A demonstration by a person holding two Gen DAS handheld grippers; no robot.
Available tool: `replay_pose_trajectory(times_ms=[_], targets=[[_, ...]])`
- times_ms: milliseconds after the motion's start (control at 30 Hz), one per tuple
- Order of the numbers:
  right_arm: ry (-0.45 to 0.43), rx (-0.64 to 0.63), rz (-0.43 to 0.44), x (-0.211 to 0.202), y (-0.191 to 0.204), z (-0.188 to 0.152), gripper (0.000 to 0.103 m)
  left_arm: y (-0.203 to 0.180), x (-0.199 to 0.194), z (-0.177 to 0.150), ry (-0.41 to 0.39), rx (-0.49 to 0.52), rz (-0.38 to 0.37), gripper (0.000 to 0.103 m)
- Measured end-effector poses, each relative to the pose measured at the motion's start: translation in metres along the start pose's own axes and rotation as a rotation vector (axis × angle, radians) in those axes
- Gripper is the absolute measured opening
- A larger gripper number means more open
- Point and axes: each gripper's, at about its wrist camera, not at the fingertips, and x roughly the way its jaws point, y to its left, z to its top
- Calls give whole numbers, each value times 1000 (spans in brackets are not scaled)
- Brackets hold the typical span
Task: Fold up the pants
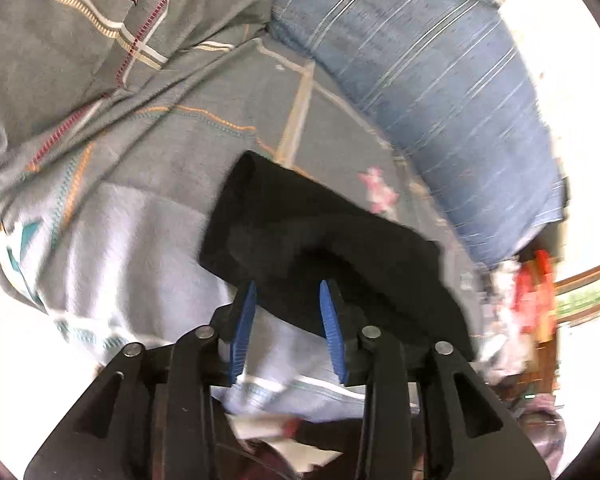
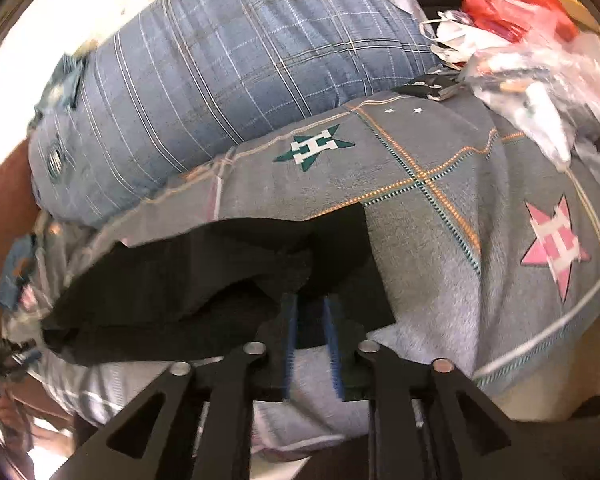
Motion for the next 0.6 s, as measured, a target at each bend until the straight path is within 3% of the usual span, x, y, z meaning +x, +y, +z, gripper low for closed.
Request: replay_pose_trajectory(times_ms=[67,133,233,367,467,600], targets=[[1,85,56,-1,-4,0,35,-6,-6,-1,-1,-34,-84,58],[20,189,147,6,-10,2,39,-14,-6,3,4,-42,-131,66],[64,303,243,24,-13,3,39,-23,8,9,36,-51,-159,67],[104,393,318,49,-9,7,40,-19,42,17,104,-170,-160,67],[110,395,296,61,0,15,52,-12,62,18,144,-251,-163,67],[120,444,321,74,0,21,53,-6,77,25,162,-333,-177,67]])
